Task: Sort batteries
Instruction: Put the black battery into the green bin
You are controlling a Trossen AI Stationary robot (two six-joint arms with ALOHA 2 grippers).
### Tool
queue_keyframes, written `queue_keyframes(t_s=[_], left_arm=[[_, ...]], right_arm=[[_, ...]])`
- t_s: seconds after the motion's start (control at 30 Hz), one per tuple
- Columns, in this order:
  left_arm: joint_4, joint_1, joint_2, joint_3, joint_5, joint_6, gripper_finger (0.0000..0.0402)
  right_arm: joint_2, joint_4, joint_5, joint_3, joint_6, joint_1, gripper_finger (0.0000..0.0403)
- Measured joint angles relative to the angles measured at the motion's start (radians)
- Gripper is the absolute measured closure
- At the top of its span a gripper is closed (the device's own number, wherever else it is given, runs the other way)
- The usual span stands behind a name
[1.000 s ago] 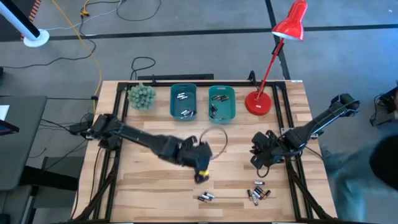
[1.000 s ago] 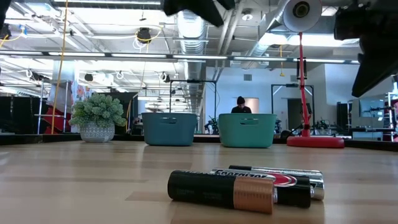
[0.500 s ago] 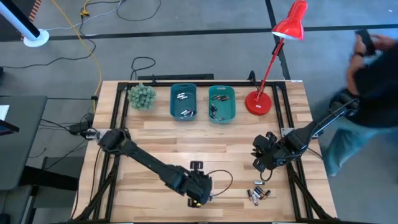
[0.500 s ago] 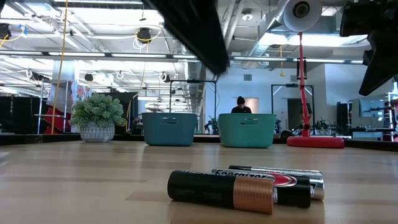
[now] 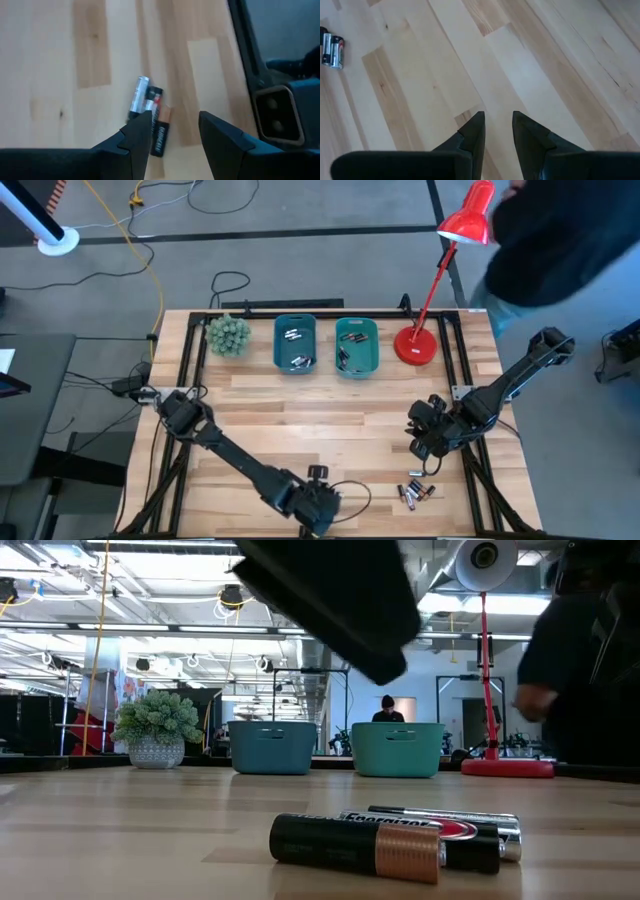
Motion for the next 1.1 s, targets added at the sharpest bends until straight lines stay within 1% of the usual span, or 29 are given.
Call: queue_keyframes(t_s=[0.27,0.37,0.57,0.7,0.83,0.93,1.0,1.1], left_arm=[[-0.019,-0.010,0.023,-0.005,-0.003,0.009,0.0265],[0.007,-0.010,0.034,-0.004,-0.007,0.002,0.0270],[0.010,-0.011,0.034,-0.018,-0.009,-0.011,0.0271],[0.021,-0.011,0.033,-0.018,0.009,-0.019,0.0272],[0.023,-0.014,0.033,-0.044,0.011,-0.032,0.0272],[0.043,-0.014,0.032,-0.074,0.033,-0.066,0.0272],[0.030,-0.014,0.033,-0.086,0.026,-0.093,0.0272],[0.036,-0.014,0.033,-0.085,0.000,-0.089,0.0272]], right_arm=[[0.000,0.003,0.004,0.000,0.001,0.000,0.0287],[0.000,0.006,0.004,0.000,0.001,0.000,0.0287],[0.000,0.004,0.004,0.000,0.016,0.000,0.0287],[0.000,0.004,0.004,0.000,0.016,-0.001,0.0287],[0.000,0.004,0.004,0.000,0.016,-0.001,0.0287],[0.000,0.004,0.004,0.000,0.019,-0.001,0.0287],[0.000,0.004,0.004,0.000,0.027,-0.001,0.0287],[0.000,0.004,0.004,0.000,0.027,-0.001,0.0287]])
